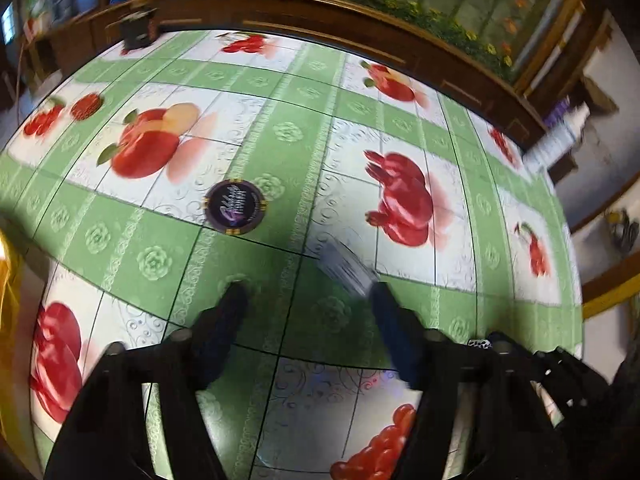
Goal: Organize snacks
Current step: 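Move both tools back over the table toward the remaining candies, then grasp a white-and-blue candy with the right tool while the left tool grasps a white candy, then carry both candies over the white tray and lower them in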
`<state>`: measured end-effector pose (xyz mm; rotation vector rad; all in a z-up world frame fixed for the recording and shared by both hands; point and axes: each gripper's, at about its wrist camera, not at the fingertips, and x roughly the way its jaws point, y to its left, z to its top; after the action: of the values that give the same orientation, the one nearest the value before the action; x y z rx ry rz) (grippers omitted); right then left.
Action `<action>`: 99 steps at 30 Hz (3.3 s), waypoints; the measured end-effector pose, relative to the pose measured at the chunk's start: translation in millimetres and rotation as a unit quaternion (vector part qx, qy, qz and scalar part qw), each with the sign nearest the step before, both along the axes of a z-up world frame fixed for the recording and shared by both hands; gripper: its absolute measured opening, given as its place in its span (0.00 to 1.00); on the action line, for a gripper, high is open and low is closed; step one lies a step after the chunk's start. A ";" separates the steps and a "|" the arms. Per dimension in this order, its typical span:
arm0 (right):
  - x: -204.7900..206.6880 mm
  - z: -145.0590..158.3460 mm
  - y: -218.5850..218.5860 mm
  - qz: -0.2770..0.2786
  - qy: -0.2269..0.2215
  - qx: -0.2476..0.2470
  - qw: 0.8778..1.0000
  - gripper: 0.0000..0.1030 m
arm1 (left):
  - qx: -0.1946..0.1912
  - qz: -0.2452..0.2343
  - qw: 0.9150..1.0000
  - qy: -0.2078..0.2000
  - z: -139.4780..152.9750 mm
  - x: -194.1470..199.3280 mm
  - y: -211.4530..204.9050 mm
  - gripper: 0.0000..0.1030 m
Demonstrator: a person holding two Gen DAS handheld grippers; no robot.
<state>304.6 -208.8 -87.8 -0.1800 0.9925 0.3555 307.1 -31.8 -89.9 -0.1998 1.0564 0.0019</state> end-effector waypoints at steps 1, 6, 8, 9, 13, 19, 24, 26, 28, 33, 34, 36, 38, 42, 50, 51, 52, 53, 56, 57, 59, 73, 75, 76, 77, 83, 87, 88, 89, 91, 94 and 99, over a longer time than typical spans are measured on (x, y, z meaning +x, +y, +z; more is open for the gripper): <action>-2.8 0.0 0.7 0.000 -0.001 0.004 1.000 0.33 | 0.011 -0.008 1.000 -0.001 -0.5 -0.5 -1.5 0.20; -21.0 0.5 0.9 -0.005 -0.001 0.042 0.999 0.32 | 0.003 -0.030 1.000 -0.008 -2.3 -9.0 15.6 0.00; -31.2 0.8 2.5 -0.003 0.000 0.054 0.999 0.32 | -0.003 -0.036 0.999 -0.012 -2.1 -19.8 26.0 0.00; -37.3 1.4 3.8 -0.002 0.000 0.061 0.998 0.32 | -0.005 -0.037 0.999 -0.014 -2.2 -26.7 31.6 0.00; -58.9 4.7 9.1 0.001 -0.001 0.086 0.996 0.32 | -0.022 -0.043 0.999 -0.019 -2.1 -50.9 50.4 0.00; -72.4 12.2 20.4 0.004 -0.011 0.101 0.995 0.32 | -0.086 -0.050 0.995 -0.011 8.3 -37.5 39.5 0.16; -81.2 16.3 16.3 -0.007 -0.013 0.125 0.992 0.32 | -0.083 0.017 0.995 -0.043 18.2 -12.7 21.3 0.75; -85.1 14.4 11.3 -0.012 -0.009 0.135 0.991 0.32 | -0.093 0.027 0.995 -0.027 10.1 2.5 16.3 0.75; -88.4 11.0 6.1 -0.015 -0.005 0.142 0.990 0.32 | -0.079 0.029 0.996 -0.013 0.0 13.2 8.4 0.75; -93.4 7.6 -5.5 -0.022 0.002 0.156 0.988 0.32 | 0.021 0.004 0.999 -0.032 -2.8 19.7 -6.8 0.25; -95.1 8.3 -6.8 -0.024 0.000 0.157 0.987 0.32 | 0.013 -0.001 0.999 -0.030 -3.5 18.3 -2.9 0.10; -97.6 10.3 -9.5 -0.026 -0.002 0.166 0.986 0.32 | -0.007 -0.011 1.000 -0.026 -3.3 12.9 6.6 0.10; -101.0 12.5 -10.0 -0.029 -0.006 0.173 0.984 0.32 | -0.007 -0.019 0.999 -0.024 -3.1 1.0 14.2 0.10; -110.9 14.3 -4.5 -0.026 -0.010 0.180 0.983 0.32 | 0.003 -0.031 0.999 -0.027 -0.3 -40.5 30.6 0.10; -144.4 4.7 19.4 -0.013 0.003 0.188 0.982 0.32 | 0.054 -0.037 0.997 -0.051 10.5 -142.7 59.7 0.10; -149.4 4.2 22.6 -0.011 0.004 0.191 0.982 0.32 | 0.061 -0.037 0.996 -0.055 13.9 -153.8 63.6 0.10; -154.4 4.1 25.4 -0.010 0.004 0.194 0.981 0.32 | 0.067 -0.038 0.995 -0.060 16.9 -162.2 67.0 0.10; -158.4 4.0 28.1 -0.009 0.005 0.198 0.980 0.32 | 0.077 -0.035 0.994 -0.065 21.1 -172.7 72.5 0.10; -172.6 6.5 41.0 -0.005 0.002 0.212 0.977 0.32 | 0.102 -0.022 0.991 -0.084 33.1 -200.0 90.5 0.10; -175.7 7.8 45.8 -0.003 0.002 0.216 0.976 0.32 | 0.110 -0.017 0.990 -0.088 35.9 -206.4 96.5 0.10; -179.3 11.9 58.1 0.005 0.003 0.225 0.974 0.32 | 0.127 -0.006 0.987 -0.095 40.4 -218.1 108.8 0.10; -178.8 28.9 163.8 0.078 0.008 0.246 0.966 0.31 | 0.165 0.068 0.977 -0.117 53.1 -251.9 193.5 0.10; -177.6 30.4 177.1 0.084 0.008 0.248 0.965 0.31 | 0.164 0.076 0.976 -0.119 52.8 -252.2 202.5 0.10; -176.4 31.4 183.1 0.088 0.008 0.247 0.965 0.31 | 0.163 0.080 0.976 -0.120 53.1 -252.6 207.0 0.10; -175.0 32.4 191.6 0.092 0.008 0.245 0.965 0.31 | 0.161 0.082 0.976 -0.121 53.4 -253.2 211.1 0.10; -168.5 40.0 223.3 0.111 0.003 0.244 0.963 0.31 | 0.157 0.100 0.975 -0.123 52.7 -253.4 230.6 0.10; -161.9 44.5 241.0 0.121 0.000 0.244 0.962 0.31 | 0.154 0.110 0.975 -0.116 47.1 -250.8 242.2 0.10; -159.0 45.1 246.0 0.123 0.001 0.244 0.962 0.31 | 0.153 0.112 0.975 -0.114 45.6 -249.9 245.0 0.10; -155.8 44.9 251.2 0.125 0.002 0.243 0.962 0.31 | 0.151 0.114 0.975 -0.112 44.5 -249.1 247.7 0.10; -151.1 44.0 259.0 0.127 0.000 0.241 0.962 0.31 | 0.150 0.118 0.975 -0.111 43.6 -248.8 252.2 0.10; -144.0 45.4 270.6 0.130 -0.002 0.246 0.961 0.31 | 0.151 0.120 0.975 -0.109 42.9 -246.8 255.9 0.10; -129.0 44.8 285.5 0.128 -0.002 0.243 0.962 0.31 | 0.152 0.123 0.975 -0.109 41.5 -241.7 260.9 0.10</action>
<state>175.6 76.7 -43.0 0.1398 0.8523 0.8233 65.4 229.1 -48.5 -0.0492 0.7952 0.3570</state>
